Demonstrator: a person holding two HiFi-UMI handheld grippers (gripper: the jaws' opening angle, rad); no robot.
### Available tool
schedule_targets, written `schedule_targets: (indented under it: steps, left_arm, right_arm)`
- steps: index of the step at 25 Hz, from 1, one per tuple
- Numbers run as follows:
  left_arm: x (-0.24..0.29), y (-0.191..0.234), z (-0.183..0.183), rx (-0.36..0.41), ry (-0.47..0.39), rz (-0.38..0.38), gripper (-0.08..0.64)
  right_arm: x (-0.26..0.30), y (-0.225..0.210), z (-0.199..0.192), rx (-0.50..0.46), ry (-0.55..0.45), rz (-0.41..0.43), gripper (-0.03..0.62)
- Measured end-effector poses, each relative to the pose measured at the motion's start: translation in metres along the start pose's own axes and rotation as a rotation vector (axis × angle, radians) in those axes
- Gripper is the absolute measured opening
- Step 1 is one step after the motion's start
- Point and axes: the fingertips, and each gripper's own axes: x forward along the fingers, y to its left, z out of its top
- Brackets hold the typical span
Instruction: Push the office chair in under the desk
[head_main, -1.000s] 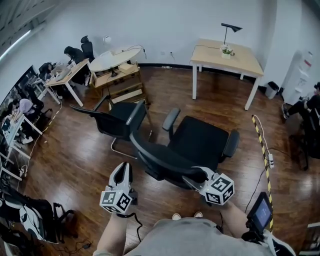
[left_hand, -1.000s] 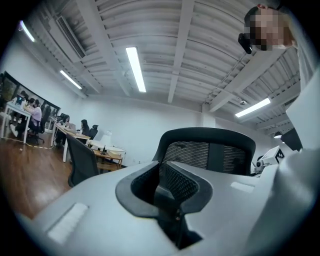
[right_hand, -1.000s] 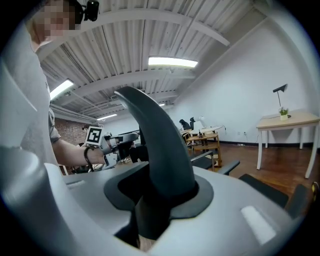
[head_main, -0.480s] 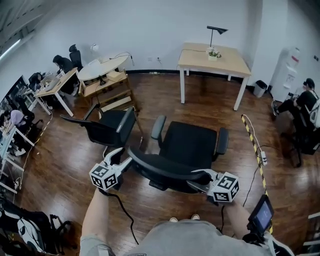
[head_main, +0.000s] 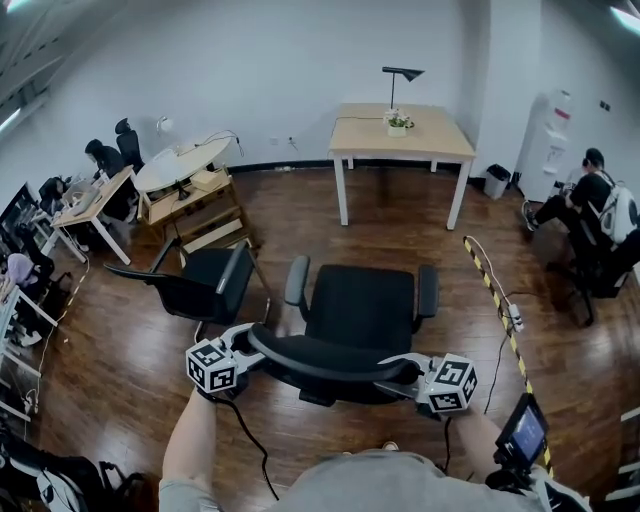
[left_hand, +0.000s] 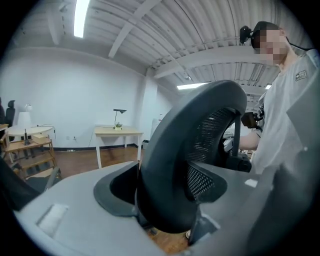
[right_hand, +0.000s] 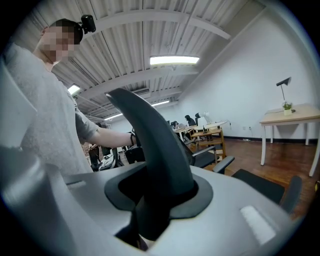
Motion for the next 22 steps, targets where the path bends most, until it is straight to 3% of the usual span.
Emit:
schedule_targets:
  steps: [12, 22]
  left_arm:
    - [0.011, -0.048, 0.001, -0.034, -0.049, -0.003, 0.276]
    - [-0.029, -0.090, -0.010, -0.052, -0.037, -0.004, 0.273]
  right_arm:
    - [-0.040, -0.001, -0.008, 0.025, -0.006, -0.033, 0.124]
    - [-0.042, 0.059, -0.018, 0.036, -0.024, 0.018, 0.120]
